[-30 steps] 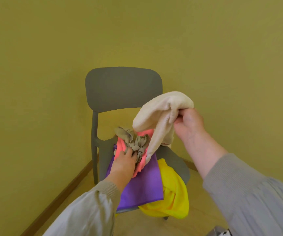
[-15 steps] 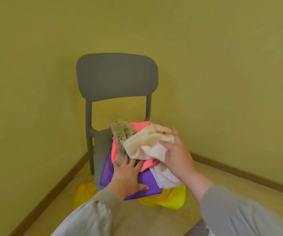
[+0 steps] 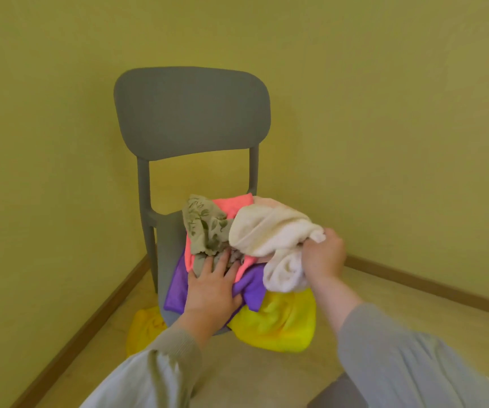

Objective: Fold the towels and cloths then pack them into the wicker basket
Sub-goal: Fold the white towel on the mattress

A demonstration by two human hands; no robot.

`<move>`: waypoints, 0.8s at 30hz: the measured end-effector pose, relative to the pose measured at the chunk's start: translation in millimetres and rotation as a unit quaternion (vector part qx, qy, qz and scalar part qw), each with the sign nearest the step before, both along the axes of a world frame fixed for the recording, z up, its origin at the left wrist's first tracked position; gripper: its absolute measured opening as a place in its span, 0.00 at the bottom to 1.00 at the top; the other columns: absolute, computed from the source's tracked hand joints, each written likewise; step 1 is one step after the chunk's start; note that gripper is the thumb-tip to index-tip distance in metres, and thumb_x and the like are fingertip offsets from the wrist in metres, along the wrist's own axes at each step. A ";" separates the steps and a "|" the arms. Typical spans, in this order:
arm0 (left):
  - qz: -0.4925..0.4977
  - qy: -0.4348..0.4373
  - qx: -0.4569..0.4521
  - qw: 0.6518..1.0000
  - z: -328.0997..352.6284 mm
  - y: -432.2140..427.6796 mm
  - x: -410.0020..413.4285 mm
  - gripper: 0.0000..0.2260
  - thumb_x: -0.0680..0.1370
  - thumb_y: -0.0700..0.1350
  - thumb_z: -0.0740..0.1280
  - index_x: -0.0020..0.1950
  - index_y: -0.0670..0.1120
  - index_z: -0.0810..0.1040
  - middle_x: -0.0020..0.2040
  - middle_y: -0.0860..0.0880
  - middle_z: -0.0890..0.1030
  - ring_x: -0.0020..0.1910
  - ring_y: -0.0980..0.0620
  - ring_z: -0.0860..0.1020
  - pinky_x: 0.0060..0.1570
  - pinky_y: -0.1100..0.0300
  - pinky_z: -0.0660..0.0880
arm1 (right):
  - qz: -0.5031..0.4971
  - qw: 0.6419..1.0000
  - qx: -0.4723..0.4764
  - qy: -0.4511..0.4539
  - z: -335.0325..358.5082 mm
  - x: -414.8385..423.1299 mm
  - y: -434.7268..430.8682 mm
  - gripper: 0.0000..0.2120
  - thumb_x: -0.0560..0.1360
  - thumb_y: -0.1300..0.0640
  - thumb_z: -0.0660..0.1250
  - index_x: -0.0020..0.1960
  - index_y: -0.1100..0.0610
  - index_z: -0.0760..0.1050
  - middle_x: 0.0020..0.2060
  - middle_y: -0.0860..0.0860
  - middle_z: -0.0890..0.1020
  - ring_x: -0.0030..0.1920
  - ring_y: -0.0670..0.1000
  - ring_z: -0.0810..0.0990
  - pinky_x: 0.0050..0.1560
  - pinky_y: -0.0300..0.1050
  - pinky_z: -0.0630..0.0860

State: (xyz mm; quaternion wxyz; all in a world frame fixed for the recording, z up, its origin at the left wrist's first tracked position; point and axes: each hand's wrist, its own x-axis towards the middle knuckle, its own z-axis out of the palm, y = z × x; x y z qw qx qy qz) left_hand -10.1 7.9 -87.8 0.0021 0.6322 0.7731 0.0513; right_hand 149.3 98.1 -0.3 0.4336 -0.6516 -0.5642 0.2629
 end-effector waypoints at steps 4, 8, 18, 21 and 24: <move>0.017 0.005 0.012 1.000 -1.2 0.8 -1.6 0.30 0.71 0.59 0.68 0.71 0.51 0.70 0.74 0.47 0.65 0.67 0.40 0.69 0.54 0.34 0.72 | -0.115 0.977 0.024 0.177 33.0 13.5 12.9 0.07 0.76 0.67 0.59 0.51 0.62 0.74 0.43 0.53 0.75 0.43 0.52 0.72 0.40 0.38 0.64; 0.019 -0.018 0.028 0.999 0.6 2.7 -5.3 0.29 0.76 0.58 0.60 0.76 0.50 0.61 0.78 0.48 0.56 0.72 0.40 0.61 0.60 0.37 0.69 | -0.135 0.968 0.054 0.204 42.6 33.9 24.7 0.06 0.76 0.65 0.61 0.53 0.62 0.72 0.46 0.53 0.75 0.46 0.51 0.73 0.41 0.37 0.66; -0.002 -0.004 0.027 1.000 -11.1 2.9 -4.9 0.31 0.67 0.64 0.57 0.65 0.51 0.76 0.64 0.45 0.77 0.55 0.40 0.79 0.42 0.37 0.76 | 0.177 0.927 -0.137 -0.301 -45.3 4.8 0.9 0.28 0.71 0.52 0.69 0.68 0.55 0.64 0.64 0.56 0.70 0.66 0.58 0.67 0.57 0.46 0.69; 0.010 -0.008 0.028 1.000 -12.1 2.6 -3.2 0.31 0.67 0.65 0.57 0.65 0.51 0.76 0.66 0.46 0.76 0.58 0.39 0.78 0.45 0.35 0.75 | 0.122 0.945 -0.069 -0.295 -33.5 8.4 12.1 0.12 0.73 0.61 0.64 0.57 0.59 0.71 0.55 0.59 0.78 0.56 0.60 0.77 0.46 0.46 0.71; 0.028 -0.015 0.026 0.999 -11.5 0.7 -1.6 0.32 0.69 0.66 0.55 0.67 0.52 0.75 0.69 0.46 0.73 0.61 0.39 0.75 0.49 0.36 0.74 | -0.042 0.996 -0.018 -0.077 -11.5 22.3 14.5 0.10 0.75 0.61 0.64 0.55 0.63 0.72 0.54 0.61 0.78 0.54 0.62 0.78 0.46 0.46 0.69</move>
